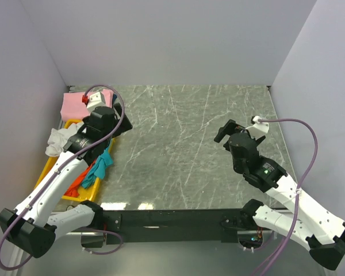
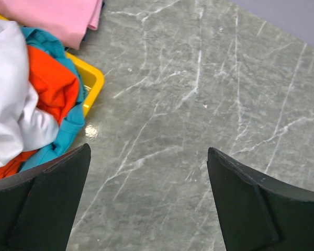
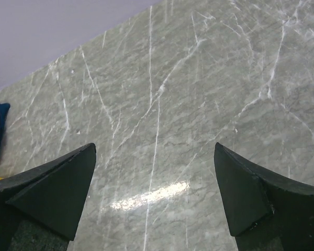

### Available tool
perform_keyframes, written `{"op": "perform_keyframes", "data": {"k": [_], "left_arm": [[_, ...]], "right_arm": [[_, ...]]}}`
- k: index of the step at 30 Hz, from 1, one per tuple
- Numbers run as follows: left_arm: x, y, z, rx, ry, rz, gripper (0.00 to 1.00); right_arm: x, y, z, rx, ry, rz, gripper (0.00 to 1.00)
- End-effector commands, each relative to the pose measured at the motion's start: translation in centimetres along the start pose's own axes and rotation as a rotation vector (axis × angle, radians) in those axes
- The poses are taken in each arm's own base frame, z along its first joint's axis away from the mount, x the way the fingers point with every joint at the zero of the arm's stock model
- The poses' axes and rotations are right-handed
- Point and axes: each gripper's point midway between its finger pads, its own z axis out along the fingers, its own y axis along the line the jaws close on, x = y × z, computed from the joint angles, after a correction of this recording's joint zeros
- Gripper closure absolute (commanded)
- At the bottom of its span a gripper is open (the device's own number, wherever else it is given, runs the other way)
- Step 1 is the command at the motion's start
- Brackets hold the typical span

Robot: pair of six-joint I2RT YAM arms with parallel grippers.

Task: Fold and stack the t-shirts
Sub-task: Grab the tshirt from the pile

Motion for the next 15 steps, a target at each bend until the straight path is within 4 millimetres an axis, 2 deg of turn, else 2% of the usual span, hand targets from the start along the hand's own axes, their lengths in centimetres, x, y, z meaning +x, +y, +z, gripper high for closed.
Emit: {"op": "perform_keyframes", "data": {"k": [1, 5, 9, 13, 15], "left_arm": [[-1.4, 0.6, -0.7, -0.037, -0.040, -0.014, 0.01], [-1.5, 0.7, -0.7, -0.055, -0.043, -0.056, 0.01], [-0.5, 2.1, -0.6, -0.123, -0.021, -0.078, 0.01], [1.4, 5.6, -0.2, -0.262, 0.047, -0.098, 0.01], [1.3, 8.1, 0.2, -0.345, 0.055, -0.124, 0.01]], "right_arm": [[-1.1, 0.0, 0.0, 0.014, -0.043, 0.051, 0.00], [-1.0, -0.5, 0.0, 0.038, -0.044, 0.059, 0.00], [-0.3, -0.7, -0.1, 0.059, -0.021, 0.134, 0.00], [-0.2, -0.7, -0.2, 0.073, -0.001, 0.156, 0.00], [-0.1, -0.9, -0.2, 0.086, 0.000, 0.152, 0.00]]}}
